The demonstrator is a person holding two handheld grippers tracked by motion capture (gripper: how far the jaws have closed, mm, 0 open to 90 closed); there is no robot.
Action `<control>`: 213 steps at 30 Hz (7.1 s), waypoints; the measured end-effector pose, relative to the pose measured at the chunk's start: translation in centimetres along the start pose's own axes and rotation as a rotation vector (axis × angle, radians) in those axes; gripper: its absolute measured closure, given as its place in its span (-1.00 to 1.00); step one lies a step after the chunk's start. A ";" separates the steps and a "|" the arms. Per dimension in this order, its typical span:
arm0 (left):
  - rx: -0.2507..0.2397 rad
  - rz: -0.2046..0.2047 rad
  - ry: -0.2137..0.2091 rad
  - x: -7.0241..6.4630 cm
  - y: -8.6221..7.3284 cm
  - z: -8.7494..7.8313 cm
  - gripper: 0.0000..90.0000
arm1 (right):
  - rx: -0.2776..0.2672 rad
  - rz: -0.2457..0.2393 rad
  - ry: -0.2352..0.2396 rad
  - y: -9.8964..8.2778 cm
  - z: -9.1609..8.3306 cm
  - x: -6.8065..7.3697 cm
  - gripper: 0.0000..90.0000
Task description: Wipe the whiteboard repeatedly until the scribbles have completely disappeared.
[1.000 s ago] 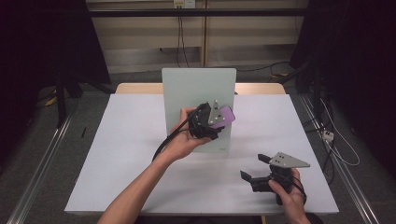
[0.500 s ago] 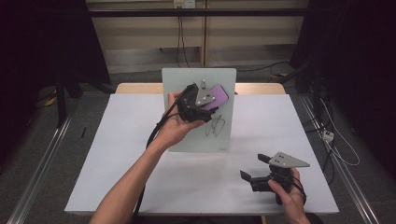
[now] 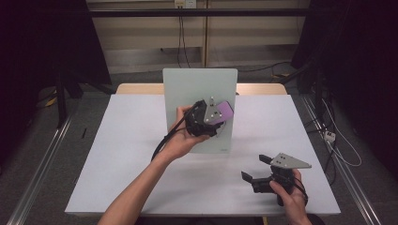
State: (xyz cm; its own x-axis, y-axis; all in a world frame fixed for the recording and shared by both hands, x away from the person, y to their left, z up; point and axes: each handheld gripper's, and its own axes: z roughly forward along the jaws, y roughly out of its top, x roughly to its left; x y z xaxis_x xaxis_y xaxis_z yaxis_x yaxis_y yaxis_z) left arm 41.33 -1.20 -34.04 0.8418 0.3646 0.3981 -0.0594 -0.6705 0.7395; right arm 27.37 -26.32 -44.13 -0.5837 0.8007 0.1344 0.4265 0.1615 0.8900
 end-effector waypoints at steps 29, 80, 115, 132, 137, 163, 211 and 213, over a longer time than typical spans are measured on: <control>-0.027 -0.022 0.051 1.9 0.0 -1.7 -0.09 | -0.002 -0.006 0.000 0.0 0.0 0.0 -0.90; 0.135 0.113 -0.043 -3.6 -1.9 1.8 -0.09 | -0.001 -0.006 0.001 0.0 0.0 0.0 -0.91; 0.068 0.046 -0.096 -2.9 -1.9 2.0 -0.09 | -0.005 -0.014 -0.001 0.0 -0.1 0.0 -0.90; 0.139 0.114 -0.192 -6.2 -3.1 4.6 -0.09 | -0.009 -0.008 0.000 0.0 -0.2 -0.1 -0.90; 0.062 0.010 -0.159 -3.6 -2.8 2.7 -0.09 | -0.014 -0.005 -0.004 0.0 -0.4 -0.2 -0.91; 0.181 0.095 -0.207 -4.5 -4.0 3.0 -0.09 | -0.011 -0.001 -0.003 0.0 -0.2 -0.3 -0.91; 0.015 -0.144 -0.127 1.9 -7.4 -5.4 -0.09 | -0.006 0.004 0.001 0.1 0.1 -0.1 -0.91; 0.020 -0.155 -0.116 2.1 -7.6 -5.9 -0.09 | -0.005 0.004 0.001 0.1 0.1 -0.1 -0.91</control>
State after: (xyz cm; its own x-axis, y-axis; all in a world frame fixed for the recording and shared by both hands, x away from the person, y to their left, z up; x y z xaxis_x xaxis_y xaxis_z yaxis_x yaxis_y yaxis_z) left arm 40.37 8.49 -35.58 0.8963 0.3884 0.2140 0.0857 -0.6252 0.7758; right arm 27.52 -26.37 -44.11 -0.5829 0.8007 0.1382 0.4249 0.1554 0.8918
